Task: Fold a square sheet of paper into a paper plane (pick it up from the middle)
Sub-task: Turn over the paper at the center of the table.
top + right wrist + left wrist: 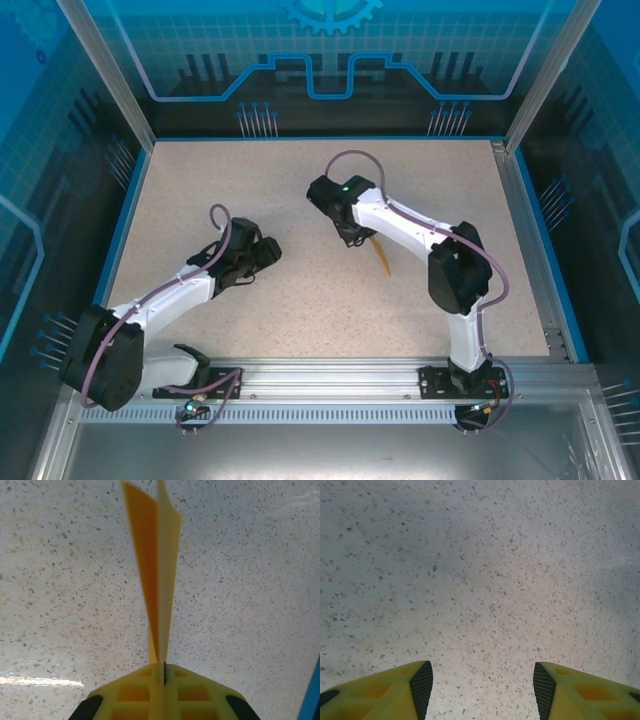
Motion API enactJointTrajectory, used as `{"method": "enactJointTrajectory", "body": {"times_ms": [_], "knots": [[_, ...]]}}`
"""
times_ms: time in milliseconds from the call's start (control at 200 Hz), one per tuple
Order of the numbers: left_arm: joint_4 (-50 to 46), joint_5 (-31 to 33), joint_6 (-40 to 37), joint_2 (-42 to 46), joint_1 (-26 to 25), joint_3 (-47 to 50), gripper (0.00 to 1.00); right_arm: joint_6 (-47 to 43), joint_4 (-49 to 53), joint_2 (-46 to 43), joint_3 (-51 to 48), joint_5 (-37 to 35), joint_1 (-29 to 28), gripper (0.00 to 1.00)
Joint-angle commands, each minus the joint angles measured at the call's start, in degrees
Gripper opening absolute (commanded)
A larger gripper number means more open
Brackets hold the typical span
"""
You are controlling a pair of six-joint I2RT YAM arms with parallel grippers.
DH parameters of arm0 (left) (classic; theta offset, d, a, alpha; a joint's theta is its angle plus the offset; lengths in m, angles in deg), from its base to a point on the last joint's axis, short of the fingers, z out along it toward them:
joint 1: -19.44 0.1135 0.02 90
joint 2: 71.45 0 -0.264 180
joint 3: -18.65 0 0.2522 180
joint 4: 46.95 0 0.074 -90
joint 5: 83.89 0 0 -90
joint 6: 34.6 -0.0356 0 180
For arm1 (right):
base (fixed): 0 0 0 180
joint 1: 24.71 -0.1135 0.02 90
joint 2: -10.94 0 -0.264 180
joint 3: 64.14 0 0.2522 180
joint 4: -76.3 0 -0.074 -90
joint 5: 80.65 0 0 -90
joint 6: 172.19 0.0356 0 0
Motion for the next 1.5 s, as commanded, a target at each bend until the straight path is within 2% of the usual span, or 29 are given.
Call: {"method": "enactJointTrajectory", "body": {"times_ms": [0,330,665,870,975,1055,1200,1305,1436,1471,1496], "knots": [[1.6,-0.1,2.2,1.6,1.0,1.7,0.59,2.2,4.2,2.7,2.5,-3.4,-1.7,0.05],[0.6,0.2,2.2,2.8,1.4,2.5,0.65,4.3,5.2,8.5,5.3,-1.9,-3.3,0.07],[0.2,-0.6,2.7,2.4,1.6,1.4,0.66,7.3,6.2,16.1,11.2,1.8,-5.7,0.10],[-0.6,-0.6,3.3,2.6,1.7,1.3,0.66,8.3,4.8,21.1,15.1,8.1,-7.6,0.16],[-0.9,-0.5,3.6,2.9,1.7,1.2,0.67,7.5,1.8,21.4,15.5,13.5,-8.2,0.23],[-1.1,-0.4,3.6,3.1,1.8,1.1,0.67,6.6,-1.8,19.9,14.2,18.7,-8.2,0.31],[-1.9,-0.3,3.2,3.1,1.8,0.6,0.67,5.4,-12.0,12.0,8.1,27.0,-7.7,0.60],[-1.9,-0.8,3.3,3.0,1.7,0.6,0.67,5.7,-20.3,4.1,0.7,33.2,-6.0,0.72],[-1.1,-2.5,2.7,2.5,1.7,0.6,0.68,6.9,-31.7,-6.4,-11.9,41.6,-1.7,0.73],[-0.7,-3.6,2.5,2.1,1.7,0.4,0.68,7.1,-34.3,-8.5,-15.3,44.0,0.1,0.68],[-0.4,-4.4,2.2,1.8,1.7,0.3,0.68,7.1,-36.3,-9.6,-17.8,46.2,1.6,0.60]]}}
